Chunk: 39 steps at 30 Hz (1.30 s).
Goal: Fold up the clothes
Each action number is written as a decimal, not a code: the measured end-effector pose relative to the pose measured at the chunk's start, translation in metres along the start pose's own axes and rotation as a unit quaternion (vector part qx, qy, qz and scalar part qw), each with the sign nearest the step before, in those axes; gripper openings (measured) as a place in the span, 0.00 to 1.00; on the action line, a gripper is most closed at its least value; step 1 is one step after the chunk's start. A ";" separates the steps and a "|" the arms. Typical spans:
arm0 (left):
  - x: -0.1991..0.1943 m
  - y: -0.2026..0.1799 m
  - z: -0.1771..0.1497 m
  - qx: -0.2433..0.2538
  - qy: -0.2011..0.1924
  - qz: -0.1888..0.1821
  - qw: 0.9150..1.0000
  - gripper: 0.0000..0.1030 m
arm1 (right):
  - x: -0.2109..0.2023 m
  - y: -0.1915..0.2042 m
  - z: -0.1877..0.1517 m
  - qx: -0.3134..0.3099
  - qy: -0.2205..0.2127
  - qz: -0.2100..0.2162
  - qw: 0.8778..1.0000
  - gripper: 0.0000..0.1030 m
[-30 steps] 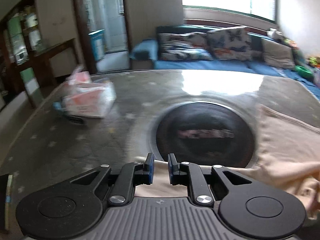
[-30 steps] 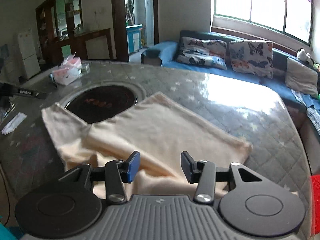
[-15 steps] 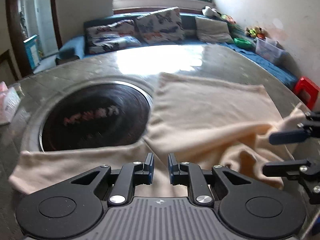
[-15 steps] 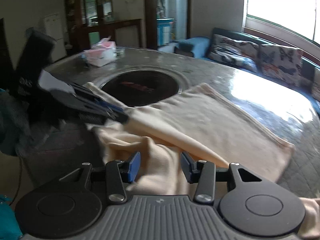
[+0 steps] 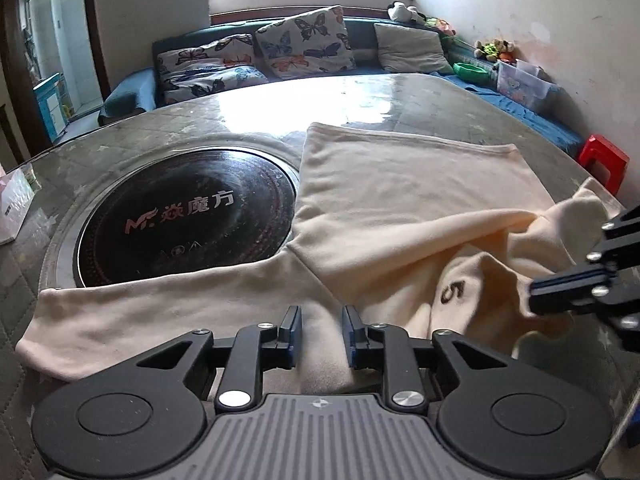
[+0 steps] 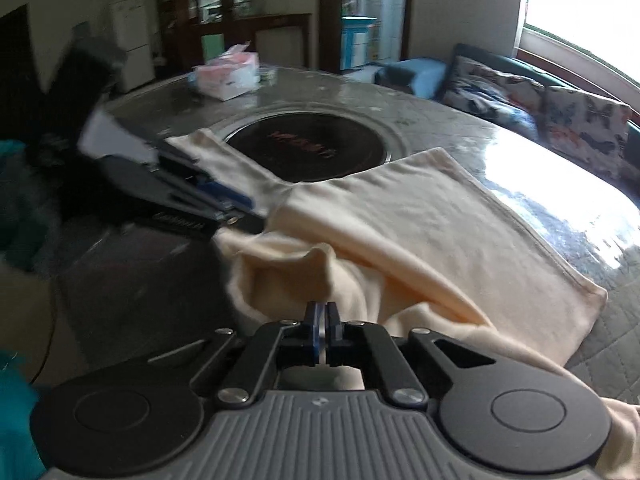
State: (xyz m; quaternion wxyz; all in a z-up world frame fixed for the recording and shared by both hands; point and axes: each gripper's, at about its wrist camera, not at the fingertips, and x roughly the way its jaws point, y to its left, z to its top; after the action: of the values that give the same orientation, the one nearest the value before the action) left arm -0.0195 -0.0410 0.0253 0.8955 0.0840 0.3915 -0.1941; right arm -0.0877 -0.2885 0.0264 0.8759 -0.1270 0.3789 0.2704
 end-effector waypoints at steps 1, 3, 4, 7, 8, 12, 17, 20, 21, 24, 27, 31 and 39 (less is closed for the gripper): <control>-0.001 0.000 0.000 0.001 0.000 0.000 1.000 0.24 | -0.006 0.003 -0.002 -0.010 0.004 -0.001 1.000 0.02; -0.004 0.000 -0.001 0.000 -0.001 -0.002 1.000 0.24 | -0.010 0.002 -0.002 -0.013 0.002 -0.014 1.000 0.07; -0.006 0.000 0.000 -0.001 -0.003 -0.004 1.000 0.24 | -0.011 0.001 -0.003 -0.015 0.002 -0.020 1.000 0.09; -0.013 -0.005 0.001 0.001 -0.011 -0.010 1.000 0.27 | -0.008 -0.005 0.000 0.005 -0.013 -0.021 1.000 0.31; -0.016 -0.007 0.002 0.002 -0.014 -0.013 1.000 0.29 | -0.005 -0.006 0.002 0.010 -0.017 -0.018 1.000 0.35; -0.025 -0.015 0.004 0.011 -0.023 -0.034 0.999 0.42 | 0.017 -0.002 0.006 0.006 -0.010 -0.014 1.000 0.37; -0.022 -0.029 0.002 0.033 -0.021 -0.055 0.998 0.44 | 0.033 -0.008 0.007 0.017 0.001 -0.023 1.000 0.09; -0.013 -0.033 0.002 0.040 -0.017 -0.057 0.997 0.42 | 0.025 -0.009 0.007 0.014 -0.001 -0.017 1.000 0.02; -0.010 -0.034 0.002 0.041 -0.014 -0.060 0.997 0.38 | 0.020 -0.008 0.006 0.010 -0.002 -0.015 1.000 0.02; -0.008 -0.036 0.000 0.049 -0.012 -0.070 0.996 0.28 | 0.005 -0.004 0.006 -0.008 -0.002 -0.009 1.000 0.02; -0.015 -0.036 -0.003 0.060 -0.010 -0.087 0.994 0.28 | -0.009 0.003 0.003 -0.028 0.008 0.007 1.000 0.02; -0.013 -0.034 -0.012 0.065 0.017 -0.105 0.992 0.30 | -0.016 0.015 -0.007 -0.057 0.036 0.034 0.997 0.02; -0.035 0.003 -0.005 0.031 0.008 -0.071 0.997 0.38 | -0.027 0.003 -0.009 -0.028 0.020 0.050 0.998 0.09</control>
State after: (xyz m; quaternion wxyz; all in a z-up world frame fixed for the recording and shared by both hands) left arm -0.0432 -0.0271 0.0474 0.8733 0.0852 0.3970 -0.2690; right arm -0.1100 -0.3000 0.0399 0.8495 -0.1383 0.3946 0.3217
